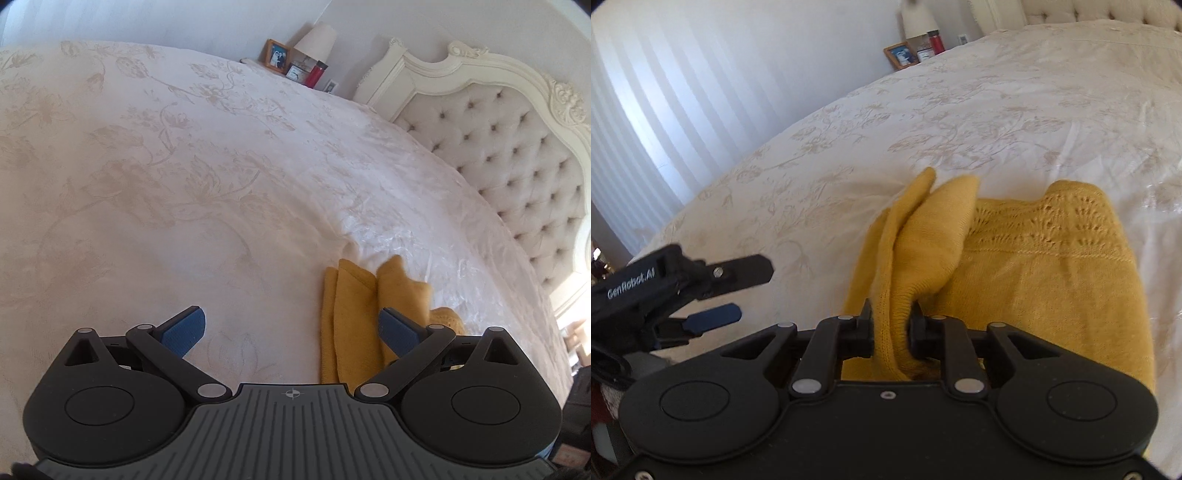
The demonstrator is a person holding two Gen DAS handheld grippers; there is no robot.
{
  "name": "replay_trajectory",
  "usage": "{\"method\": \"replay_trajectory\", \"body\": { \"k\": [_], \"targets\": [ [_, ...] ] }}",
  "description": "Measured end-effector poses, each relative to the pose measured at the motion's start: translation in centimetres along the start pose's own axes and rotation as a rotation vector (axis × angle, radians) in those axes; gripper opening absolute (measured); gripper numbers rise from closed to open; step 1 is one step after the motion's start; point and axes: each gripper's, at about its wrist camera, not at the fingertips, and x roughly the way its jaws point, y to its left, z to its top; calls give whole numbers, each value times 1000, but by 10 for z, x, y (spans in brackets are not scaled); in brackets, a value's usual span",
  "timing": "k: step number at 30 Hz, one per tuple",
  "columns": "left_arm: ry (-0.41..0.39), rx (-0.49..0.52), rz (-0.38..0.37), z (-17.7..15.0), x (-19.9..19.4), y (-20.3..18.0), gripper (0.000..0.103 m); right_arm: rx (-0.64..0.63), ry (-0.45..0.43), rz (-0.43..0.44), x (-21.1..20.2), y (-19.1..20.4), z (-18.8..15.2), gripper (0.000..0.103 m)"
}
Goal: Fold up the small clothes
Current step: 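Lift the sweater edge with the right gripper and fold it over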
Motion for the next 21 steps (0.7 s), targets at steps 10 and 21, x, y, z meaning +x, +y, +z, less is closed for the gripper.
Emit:
{"method": "replay_trajectory", "body": {
  "k": [10,21],
  "targets": [
    [27,-2,-35,-3,6,-2,101,-25,-124,145,-53,-10,-1,43],
    [96,84,-141,-17,17,-26,102,-218,-15,96,-63,5,-59,55]
  ]
}}
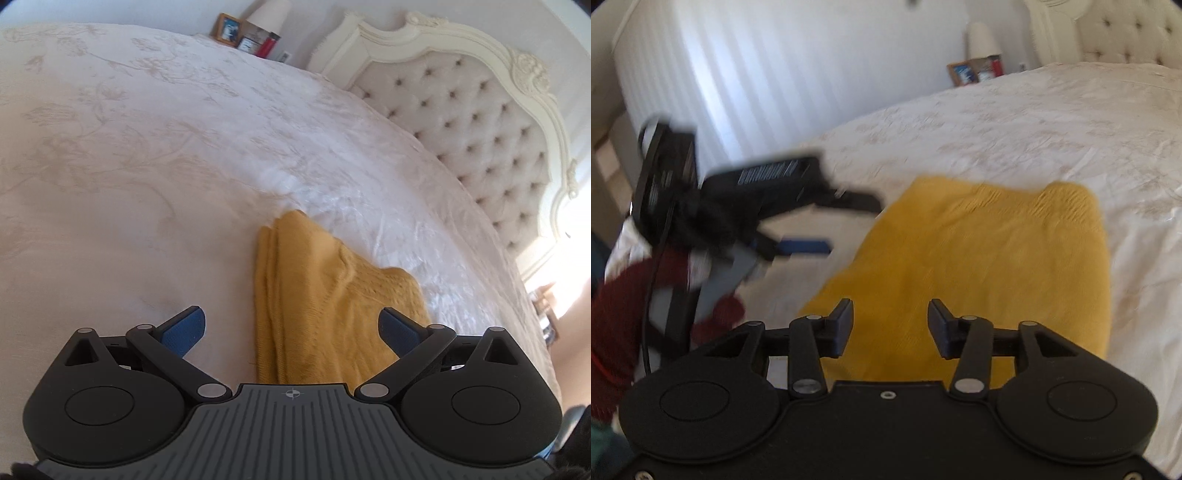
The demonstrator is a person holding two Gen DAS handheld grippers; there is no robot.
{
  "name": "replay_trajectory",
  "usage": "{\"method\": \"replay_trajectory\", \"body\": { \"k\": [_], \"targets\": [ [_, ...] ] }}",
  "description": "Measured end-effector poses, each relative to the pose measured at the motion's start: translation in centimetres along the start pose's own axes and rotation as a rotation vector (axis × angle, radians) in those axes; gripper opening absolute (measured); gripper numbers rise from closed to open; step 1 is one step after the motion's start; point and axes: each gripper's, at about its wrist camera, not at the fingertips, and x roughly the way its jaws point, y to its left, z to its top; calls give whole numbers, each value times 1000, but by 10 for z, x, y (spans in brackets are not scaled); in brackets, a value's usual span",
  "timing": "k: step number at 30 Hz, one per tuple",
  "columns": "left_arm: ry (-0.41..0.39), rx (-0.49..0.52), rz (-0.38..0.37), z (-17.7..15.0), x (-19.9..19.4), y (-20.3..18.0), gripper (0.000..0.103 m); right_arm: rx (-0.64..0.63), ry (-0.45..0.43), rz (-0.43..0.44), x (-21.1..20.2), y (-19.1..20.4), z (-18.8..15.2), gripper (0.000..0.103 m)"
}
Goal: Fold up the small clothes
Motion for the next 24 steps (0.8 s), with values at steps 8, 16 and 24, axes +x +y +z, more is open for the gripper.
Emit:
{"method": "replay_trajectory", "body": {
  "k": [8,16,24],
  "targets": [
    [37,78,-38,-10,15,-16,102,-166,95,37,14,38,-31,55],
    [94,116,145,-22,26,-8,100,-126,56,42,-9,24,-25,68],
    [88,116,181,-20,22,-3,100,-54,-53,-77,-36,-23,-1,102]
  ]
}}
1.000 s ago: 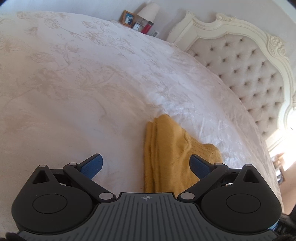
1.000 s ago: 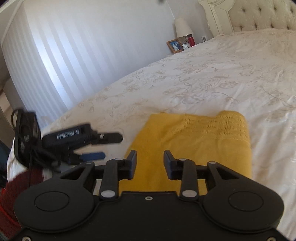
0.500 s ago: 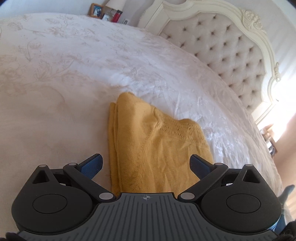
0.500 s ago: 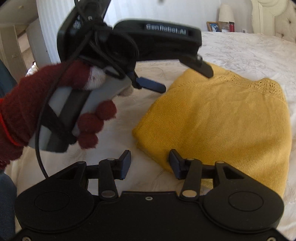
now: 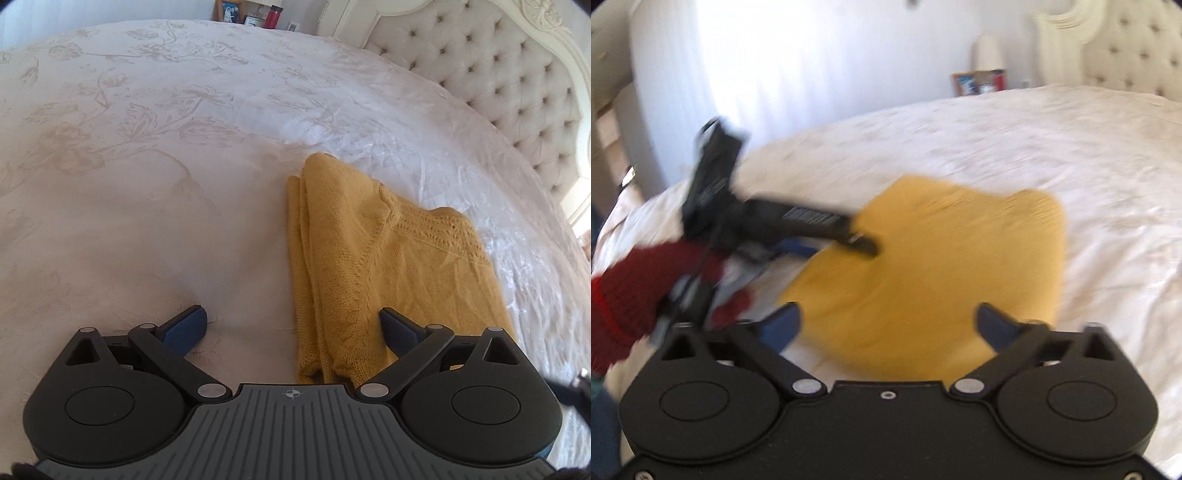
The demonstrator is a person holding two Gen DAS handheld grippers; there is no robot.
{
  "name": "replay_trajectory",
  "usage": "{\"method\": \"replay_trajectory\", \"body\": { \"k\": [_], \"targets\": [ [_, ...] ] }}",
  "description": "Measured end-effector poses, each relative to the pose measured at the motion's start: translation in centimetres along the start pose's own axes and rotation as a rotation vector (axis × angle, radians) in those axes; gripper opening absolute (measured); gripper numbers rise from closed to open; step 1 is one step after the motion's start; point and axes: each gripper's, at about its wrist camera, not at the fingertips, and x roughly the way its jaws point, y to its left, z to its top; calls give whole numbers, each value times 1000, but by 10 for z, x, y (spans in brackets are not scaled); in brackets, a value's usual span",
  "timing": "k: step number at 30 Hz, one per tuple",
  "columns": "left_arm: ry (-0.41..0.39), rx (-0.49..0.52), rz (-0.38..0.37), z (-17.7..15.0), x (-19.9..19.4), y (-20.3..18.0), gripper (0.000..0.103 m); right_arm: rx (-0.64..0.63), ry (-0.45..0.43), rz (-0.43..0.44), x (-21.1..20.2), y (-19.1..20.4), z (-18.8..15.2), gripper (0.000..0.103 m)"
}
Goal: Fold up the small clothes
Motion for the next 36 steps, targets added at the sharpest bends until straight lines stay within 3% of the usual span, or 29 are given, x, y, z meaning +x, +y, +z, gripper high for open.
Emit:
{"method": "replay_trajectory", "body": {
  "k": [5,12,17,19,21,25,31,34,36],
  "targets": [
    [-2,10,5,-1,1,-2,101,35,-32,-85,19,-34,28,103],
    [-16,43,8,-3,3,-5,102,126,2,-205,77,-84,59,103],
    [-20,48,3,-4,3,-5,102,268,105,-355,96,-126,47,103],
    [-20,56,5,-5,3,-6,102,331,100,-390,96,-140,45,103],
    [-19,63,9,-5,3,-7,103,316,63,-433,89,-132,51,103],
    [-17,71,12,-6,2,-9,102,170,-21,-336,88,-92,72,103],
    [-14,84,8,-8,-1,-10,102,-107,72,-209,135,-28,87,103],
    [-15,83,2,-9,-1,-9,102,-160,156,-196,165,-17,86,103],
    [-16,84,-2,-9,-1,-9,102,-133,162,-164,169,-22,86,103]
  ]
}}
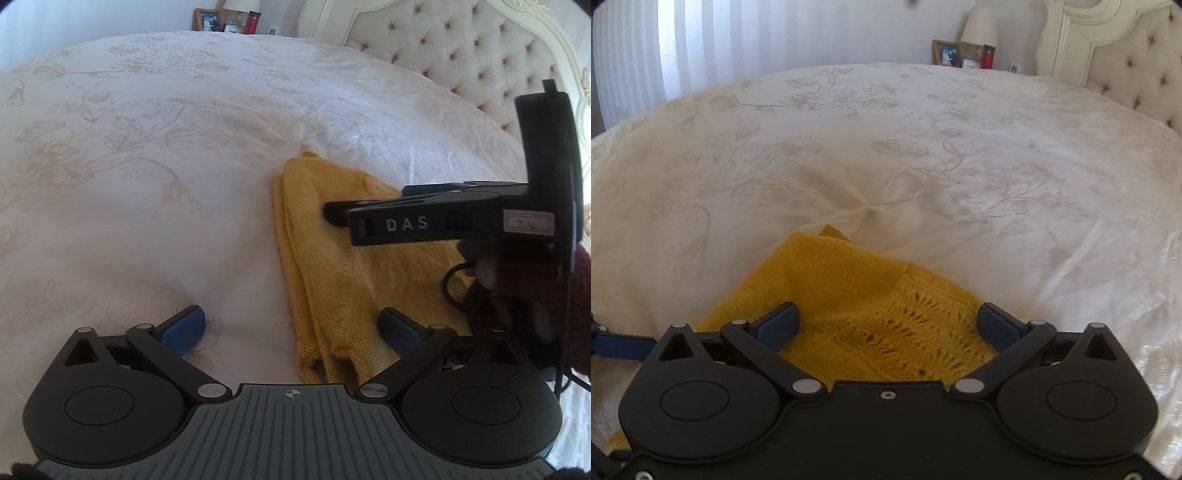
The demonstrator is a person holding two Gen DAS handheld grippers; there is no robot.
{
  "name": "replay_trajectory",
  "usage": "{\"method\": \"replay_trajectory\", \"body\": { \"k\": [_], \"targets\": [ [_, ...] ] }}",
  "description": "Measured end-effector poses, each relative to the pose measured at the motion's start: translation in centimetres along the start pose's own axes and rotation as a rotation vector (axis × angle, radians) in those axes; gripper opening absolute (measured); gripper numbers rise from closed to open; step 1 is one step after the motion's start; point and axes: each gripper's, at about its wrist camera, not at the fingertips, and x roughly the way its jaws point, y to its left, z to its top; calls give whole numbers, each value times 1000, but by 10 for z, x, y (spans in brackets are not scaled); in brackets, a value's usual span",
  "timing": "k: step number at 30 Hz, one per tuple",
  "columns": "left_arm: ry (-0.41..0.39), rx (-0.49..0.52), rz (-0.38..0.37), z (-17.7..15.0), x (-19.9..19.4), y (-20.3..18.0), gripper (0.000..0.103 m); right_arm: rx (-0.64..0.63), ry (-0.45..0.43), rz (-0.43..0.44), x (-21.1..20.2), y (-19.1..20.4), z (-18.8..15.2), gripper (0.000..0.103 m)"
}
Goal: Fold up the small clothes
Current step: 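Close both grippers on the folded sweater edge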
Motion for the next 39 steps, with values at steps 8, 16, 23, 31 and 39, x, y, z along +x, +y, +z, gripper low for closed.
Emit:
{"method": "replay_trajectory", "body": {
  "k": [8,16,23,31,39],
  "targets": [
    [22,-56,-135,0,-3,-2,102,310,-105,26,-62,-76,-29,103],
    [110,-80,-290,-6,7,-14,102,538,-56,177,-82,-134,-94,103],
    [75,-103,-332,-8,21,-15,102,587,-94,396,-52,-129,-103,103],
    [20,-166,-403,-6,33,-11,102,622,-114,516,-28,-128,-90,103],
    [46,-198,-387,-8,26,-2,41,679,-77,447,-38,-128,-100,49]
  ]
}}
